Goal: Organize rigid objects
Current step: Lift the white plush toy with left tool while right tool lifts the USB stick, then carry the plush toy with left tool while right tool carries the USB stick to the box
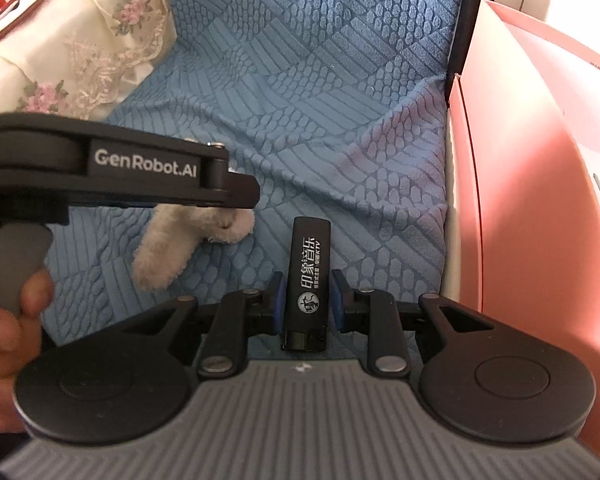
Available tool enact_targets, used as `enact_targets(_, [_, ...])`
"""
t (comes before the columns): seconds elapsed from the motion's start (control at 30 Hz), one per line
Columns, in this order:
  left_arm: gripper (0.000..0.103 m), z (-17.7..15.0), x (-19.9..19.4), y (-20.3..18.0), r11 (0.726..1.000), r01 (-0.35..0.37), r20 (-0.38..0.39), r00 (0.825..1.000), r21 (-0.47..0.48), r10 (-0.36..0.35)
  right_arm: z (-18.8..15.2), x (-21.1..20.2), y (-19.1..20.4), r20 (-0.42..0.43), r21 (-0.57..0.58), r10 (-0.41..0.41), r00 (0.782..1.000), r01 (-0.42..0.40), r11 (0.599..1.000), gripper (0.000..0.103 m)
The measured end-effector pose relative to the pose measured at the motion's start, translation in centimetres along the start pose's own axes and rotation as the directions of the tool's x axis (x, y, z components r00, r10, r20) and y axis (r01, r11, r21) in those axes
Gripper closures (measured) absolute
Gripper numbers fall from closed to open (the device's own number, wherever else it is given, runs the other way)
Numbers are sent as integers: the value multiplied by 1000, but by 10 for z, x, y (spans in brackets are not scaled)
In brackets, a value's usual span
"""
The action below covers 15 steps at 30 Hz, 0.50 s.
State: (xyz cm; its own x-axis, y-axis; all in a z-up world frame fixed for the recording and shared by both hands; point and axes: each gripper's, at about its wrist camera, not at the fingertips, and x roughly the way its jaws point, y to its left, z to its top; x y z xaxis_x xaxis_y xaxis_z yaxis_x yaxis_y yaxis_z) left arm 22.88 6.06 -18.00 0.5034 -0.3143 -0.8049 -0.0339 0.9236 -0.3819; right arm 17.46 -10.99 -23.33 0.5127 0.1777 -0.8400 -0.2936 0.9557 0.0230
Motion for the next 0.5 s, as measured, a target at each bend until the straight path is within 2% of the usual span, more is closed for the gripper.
enact_targets(0.2, [44, -2, -13, 2, 1000, 19, 17, 1000, -15, -18, -1, -6, 4, 7, 3, 19, 1000, -19, 1000, 76])
enact_targets(0.37, [45, -4, -28, 4, 999, 38, 34, 999, -30, -37, -1, -13, 9, 24, -6, 5, 1000, -5, 1000, 76])
enact_targets(0.5, [45, -7, -37, 5, 999, 43, 35, 998, -26, -42, 0, -23, 12, 47, -19, -38, 998, 39, 999, 76])
